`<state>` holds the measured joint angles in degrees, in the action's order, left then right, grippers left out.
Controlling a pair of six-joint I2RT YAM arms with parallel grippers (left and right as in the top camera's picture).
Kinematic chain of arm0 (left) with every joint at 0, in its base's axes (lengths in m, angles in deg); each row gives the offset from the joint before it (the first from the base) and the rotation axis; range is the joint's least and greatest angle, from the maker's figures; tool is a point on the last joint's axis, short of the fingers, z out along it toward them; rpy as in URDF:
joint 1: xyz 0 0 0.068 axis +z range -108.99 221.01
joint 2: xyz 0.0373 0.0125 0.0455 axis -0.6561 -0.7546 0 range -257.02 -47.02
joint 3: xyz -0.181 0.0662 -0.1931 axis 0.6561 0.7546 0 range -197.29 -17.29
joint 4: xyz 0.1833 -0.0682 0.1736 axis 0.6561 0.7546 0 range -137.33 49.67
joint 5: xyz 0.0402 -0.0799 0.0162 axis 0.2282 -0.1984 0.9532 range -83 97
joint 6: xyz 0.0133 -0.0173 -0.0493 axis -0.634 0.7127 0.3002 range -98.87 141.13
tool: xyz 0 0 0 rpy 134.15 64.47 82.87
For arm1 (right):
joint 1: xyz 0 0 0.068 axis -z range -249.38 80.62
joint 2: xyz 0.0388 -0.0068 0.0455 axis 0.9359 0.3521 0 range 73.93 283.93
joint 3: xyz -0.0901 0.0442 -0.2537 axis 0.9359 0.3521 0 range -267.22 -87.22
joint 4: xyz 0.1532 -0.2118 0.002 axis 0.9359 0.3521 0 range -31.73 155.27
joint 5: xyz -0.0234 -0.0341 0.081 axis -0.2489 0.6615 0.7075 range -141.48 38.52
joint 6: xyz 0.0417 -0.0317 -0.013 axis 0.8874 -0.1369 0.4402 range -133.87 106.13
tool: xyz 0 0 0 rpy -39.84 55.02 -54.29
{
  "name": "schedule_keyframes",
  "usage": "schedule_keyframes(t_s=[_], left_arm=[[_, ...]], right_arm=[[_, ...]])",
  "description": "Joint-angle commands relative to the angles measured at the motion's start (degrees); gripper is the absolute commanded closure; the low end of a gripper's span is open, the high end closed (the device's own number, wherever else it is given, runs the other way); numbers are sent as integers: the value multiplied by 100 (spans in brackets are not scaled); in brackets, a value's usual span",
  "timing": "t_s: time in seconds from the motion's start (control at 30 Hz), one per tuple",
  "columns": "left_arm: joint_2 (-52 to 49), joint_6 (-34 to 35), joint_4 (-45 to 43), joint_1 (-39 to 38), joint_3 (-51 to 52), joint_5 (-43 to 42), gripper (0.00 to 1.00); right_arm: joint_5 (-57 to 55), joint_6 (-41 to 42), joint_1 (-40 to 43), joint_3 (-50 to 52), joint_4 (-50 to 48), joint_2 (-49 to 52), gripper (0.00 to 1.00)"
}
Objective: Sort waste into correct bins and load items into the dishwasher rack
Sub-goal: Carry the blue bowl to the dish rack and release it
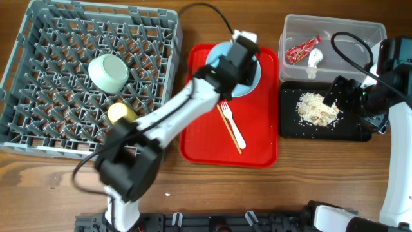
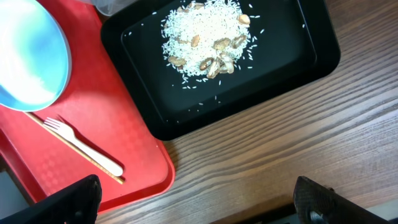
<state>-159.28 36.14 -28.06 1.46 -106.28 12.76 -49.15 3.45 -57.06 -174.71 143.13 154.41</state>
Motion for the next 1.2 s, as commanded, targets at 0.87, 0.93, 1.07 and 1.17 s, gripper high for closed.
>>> schedule_keyframes(t_s=[0.87, 0.93, 1.07, 1.17], left_arm=[[-828, 651, -173, 5110, -26, -7882, 96], [-938, 651, -188, 5200, -26, -7882, 96], [-1060, 649, -367, 5399, -26, -7807, 96], [-1060, 649, -428, 5560, -26, -7591, 91]], right_arm=[[-87, 66, 20, -111, 33, -83, 0], [-85, 68, 20, -111, 52, -83, 0], [-85, 70, 20, -111, 92, -83, 0], [-85, 70, 20, -111, 122, -83, 0]])
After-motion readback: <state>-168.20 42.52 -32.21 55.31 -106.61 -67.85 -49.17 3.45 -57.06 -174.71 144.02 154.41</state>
